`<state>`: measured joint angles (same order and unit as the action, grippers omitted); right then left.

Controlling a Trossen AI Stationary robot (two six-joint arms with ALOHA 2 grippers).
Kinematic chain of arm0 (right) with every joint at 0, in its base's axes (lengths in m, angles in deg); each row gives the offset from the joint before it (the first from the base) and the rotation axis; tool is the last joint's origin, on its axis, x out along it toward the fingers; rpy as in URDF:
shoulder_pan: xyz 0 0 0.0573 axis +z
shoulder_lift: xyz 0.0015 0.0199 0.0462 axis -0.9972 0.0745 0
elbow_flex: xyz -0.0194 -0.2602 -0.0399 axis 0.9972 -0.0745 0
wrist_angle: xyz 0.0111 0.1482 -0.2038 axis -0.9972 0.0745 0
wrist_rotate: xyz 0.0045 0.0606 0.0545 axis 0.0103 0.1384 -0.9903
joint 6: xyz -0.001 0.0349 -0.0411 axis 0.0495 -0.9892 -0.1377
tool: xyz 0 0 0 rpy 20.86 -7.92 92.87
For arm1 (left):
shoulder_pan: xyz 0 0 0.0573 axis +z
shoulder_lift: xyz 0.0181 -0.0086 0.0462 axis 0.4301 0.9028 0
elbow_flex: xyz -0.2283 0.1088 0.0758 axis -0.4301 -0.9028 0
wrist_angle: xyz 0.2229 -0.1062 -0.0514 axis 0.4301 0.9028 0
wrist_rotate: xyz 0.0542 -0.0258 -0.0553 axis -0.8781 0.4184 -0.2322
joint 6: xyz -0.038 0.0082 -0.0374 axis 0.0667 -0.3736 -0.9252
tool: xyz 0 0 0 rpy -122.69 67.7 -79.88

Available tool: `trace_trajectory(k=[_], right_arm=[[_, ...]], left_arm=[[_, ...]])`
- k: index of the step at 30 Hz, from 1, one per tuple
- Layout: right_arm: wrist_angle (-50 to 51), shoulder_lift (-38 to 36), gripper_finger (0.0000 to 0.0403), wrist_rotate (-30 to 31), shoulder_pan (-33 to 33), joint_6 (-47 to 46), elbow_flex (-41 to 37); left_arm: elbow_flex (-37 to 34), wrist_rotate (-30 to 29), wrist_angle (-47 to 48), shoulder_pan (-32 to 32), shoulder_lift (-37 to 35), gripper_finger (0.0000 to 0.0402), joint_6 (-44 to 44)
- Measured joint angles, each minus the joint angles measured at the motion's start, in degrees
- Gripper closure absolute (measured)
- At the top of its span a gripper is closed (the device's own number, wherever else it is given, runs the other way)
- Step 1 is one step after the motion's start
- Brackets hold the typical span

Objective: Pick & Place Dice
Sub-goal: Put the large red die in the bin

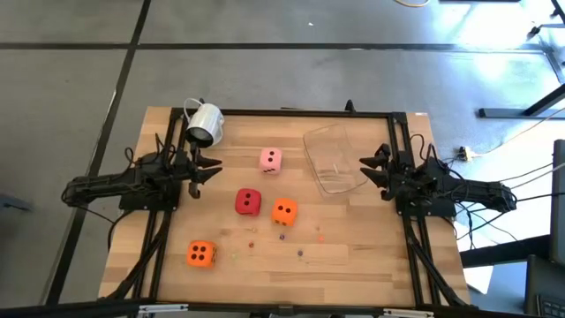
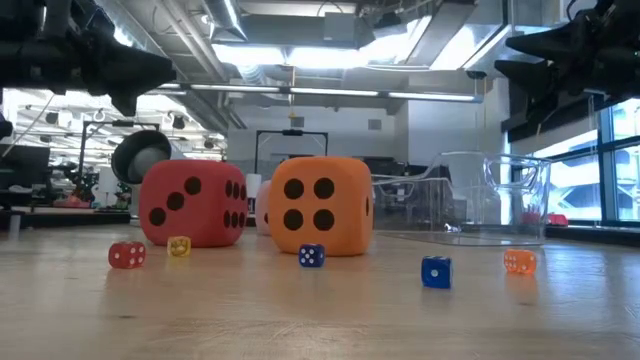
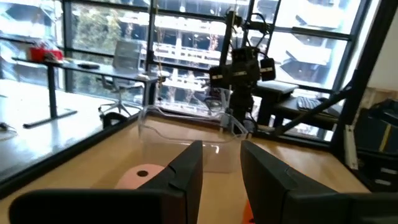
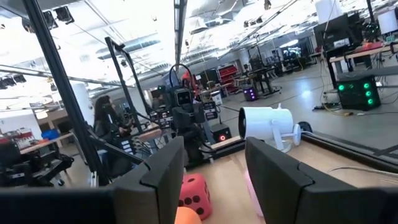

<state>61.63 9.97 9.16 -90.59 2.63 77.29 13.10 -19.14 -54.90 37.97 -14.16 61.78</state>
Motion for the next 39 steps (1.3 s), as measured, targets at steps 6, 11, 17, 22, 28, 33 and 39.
trace_trajectory(k=[6, 11, 17, 22, 28, 33, 39], right_arm=[[-0.1, 0.0, 0.0230, 0.0, 0.0, -1.4, 0.0], [-0.1, 0.0, 0.0230, 0.3, 0.0, -1.4, 0.0], [-0.2, 0.0, 0.0230, 0.5, 0.0, -3.3, 0.0], [-0.3, 0.0, 0.0230, 0.5, 0.0, -4.1, 0.0], [0.0, 0.0, 0.0230, -1.4, 0.0, -3.6, 0.0], [0.0, 0.0, 0.0230, -6.3, 0.0, -1.4, 0.0], [0.1, 0.0, 0.0230, -11.3, 0.0, -2.5, 0.0]], left_arm=[[9.4, 4.3, 4.8, 0.0, 9.5, 0.0299, 1.5], [19.1, 4.2, 11.8, 0.0, 21.9, 0.0299, 9.1], [28.0, -3.1, 16.3, 0.0, 38.6, 0.0300, 5.4], [34.1, -3.7, 18.2, 0.0, 47.8, 0.0300, -4.1], [39.4, 6.0, 20.7, 0.0, 53.4, 0.0297, -16.4], [40.4, 5.6, 21.3, -1.1, 56.2, 0.0264, -30.7], [40.4, 7.5, 30.3, -1.2, 59.6, 0.0194, -47.9]])
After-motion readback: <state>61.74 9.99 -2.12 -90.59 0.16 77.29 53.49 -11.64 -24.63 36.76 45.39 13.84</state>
